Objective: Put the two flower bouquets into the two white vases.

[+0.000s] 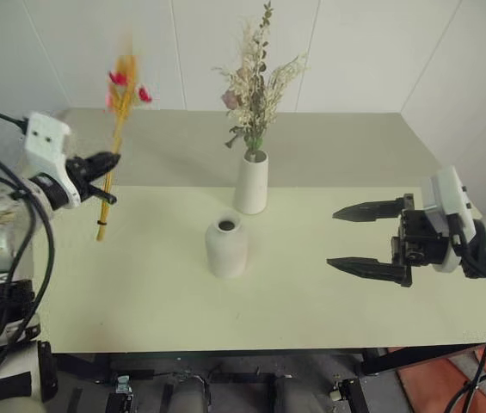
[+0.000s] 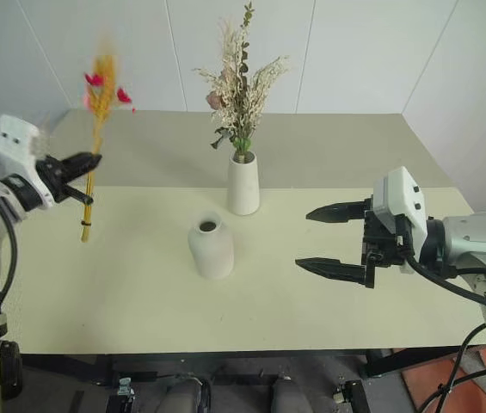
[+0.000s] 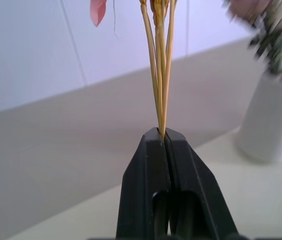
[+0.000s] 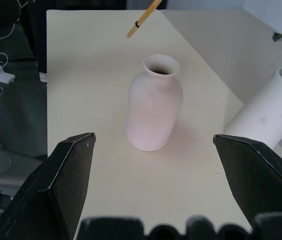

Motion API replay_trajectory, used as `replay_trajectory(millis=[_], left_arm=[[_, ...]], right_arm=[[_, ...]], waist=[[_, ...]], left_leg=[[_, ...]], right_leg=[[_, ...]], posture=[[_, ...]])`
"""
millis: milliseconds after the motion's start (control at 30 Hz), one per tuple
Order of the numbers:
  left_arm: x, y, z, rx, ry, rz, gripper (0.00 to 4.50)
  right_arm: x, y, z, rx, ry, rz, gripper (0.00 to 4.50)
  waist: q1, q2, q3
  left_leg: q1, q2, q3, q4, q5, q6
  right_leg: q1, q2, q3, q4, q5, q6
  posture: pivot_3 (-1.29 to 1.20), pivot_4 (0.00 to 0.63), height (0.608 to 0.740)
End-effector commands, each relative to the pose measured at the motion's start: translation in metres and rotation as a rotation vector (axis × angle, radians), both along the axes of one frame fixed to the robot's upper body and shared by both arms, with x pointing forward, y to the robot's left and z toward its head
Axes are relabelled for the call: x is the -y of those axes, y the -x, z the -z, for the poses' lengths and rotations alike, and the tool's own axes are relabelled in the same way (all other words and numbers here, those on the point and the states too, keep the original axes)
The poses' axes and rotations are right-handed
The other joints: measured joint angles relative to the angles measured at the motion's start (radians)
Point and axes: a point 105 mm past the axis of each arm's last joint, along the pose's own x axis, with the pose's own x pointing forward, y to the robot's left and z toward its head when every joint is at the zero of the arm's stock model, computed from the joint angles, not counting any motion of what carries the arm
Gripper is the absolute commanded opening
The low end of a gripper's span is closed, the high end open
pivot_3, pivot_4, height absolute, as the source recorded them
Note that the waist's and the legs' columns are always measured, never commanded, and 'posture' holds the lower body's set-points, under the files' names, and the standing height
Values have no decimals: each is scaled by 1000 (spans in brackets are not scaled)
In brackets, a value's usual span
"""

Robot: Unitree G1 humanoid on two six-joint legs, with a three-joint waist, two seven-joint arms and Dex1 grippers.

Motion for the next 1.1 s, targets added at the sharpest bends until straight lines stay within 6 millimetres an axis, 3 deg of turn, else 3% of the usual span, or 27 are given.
replay_trajectory(millis=[33,167,367,667,933,1100], left_arm=[[35,30,-42,129,81,237,18],[64,40,-64,174,188,417,18],[98,38,-71,177,245,574,18],[132,28,-45,85,225,701,18],[144,26,-13,93,109,718,18],[143,26,2,62,123,711,18]], right_arm=[[2,2,-12,50,-11,12,4500],[2,1,-13,55,-14,17,4500],[0,3,-14,65,-20,27,4500],[1,7,-14,73,-32,61,4500],[1,10,-14,71,-43,75,4500],[2,11,-13,67,-46,77,4500]], waist=[[0,0,0],[-1,0,0],[-8,0,0],[-8,0,0],[-8,0,0],[-8,0,0]], left_leg=[[0,0,0,0,0,0],[2,0,0,1,0,0],[9,0,0,1,0,0],[9,0,0,0,0,0],[10,0,0,0,0,0],[9,0,0,0,0,0]], right_leg=[[0,0,0,0,0,1],[3,0,0,0,-2,5],[11,0,0,-2,-3,6],[11,1,1,-3,-3,6],[11,1,1,-2,-3,6],[11,1,1,-3,-3,6]], posture=[[0,150,740],[0,150,740],[0,150,740],[0,150,740],[0,150,740],[0,150,740]])
